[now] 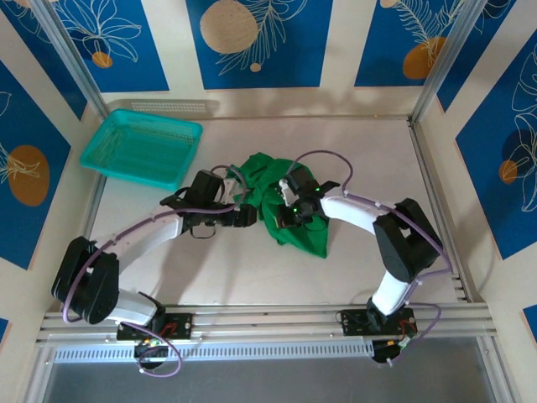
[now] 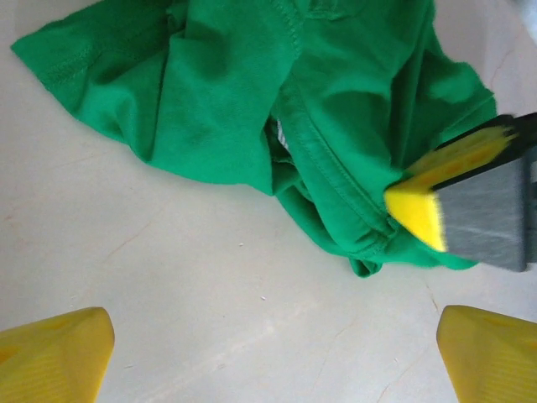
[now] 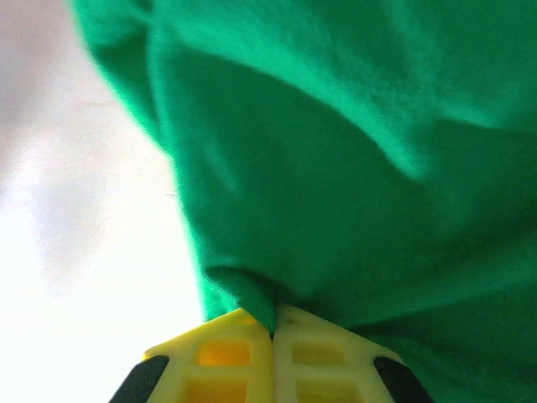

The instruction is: Fold the inside-out t-shirt

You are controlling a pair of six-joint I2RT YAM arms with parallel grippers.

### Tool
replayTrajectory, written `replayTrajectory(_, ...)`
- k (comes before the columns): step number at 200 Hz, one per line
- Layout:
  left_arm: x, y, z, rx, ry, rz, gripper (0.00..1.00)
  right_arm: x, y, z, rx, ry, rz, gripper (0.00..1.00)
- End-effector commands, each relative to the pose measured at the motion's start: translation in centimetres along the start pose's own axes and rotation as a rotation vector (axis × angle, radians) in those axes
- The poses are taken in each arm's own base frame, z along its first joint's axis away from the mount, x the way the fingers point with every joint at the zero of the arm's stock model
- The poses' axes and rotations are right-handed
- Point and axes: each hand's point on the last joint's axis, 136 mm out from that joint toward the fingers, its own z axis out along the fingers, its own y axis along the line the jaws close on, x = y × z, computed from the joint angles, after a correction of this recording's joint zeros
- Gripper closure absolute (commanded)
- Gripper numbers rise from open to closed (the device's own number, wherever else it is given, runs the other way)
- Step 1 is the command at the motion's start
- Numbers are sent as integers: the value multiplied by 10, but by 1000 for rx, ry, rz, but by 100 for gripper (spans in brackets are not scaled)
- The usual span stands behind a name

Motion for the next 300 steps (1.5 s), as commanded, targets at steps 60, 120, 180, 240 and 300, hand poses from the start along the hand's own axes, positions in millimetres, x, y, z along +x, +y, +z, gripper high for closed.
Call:
replayTrajectory(60,-16,-56,-13,161,-123,168,3,11,-169,-118,353,-187,616,42)
replayTrajectory(120,-6,-79,49,173,-38,218,6,-24,-72,-113,163,-250,109,21)
replayTrajectory(180,-36,-73,85,67,-110,158,8,-2,-87,-67,225,-47,290,23)
replayTrajectory(240,-59,-91,95,95,-129,256,10,-4,-93,-75,302,-155,288,100)
replayTrajectory(300,-73,-152,77,358,-155,279,6,-12,-26,-141,-110,-349,52,100)
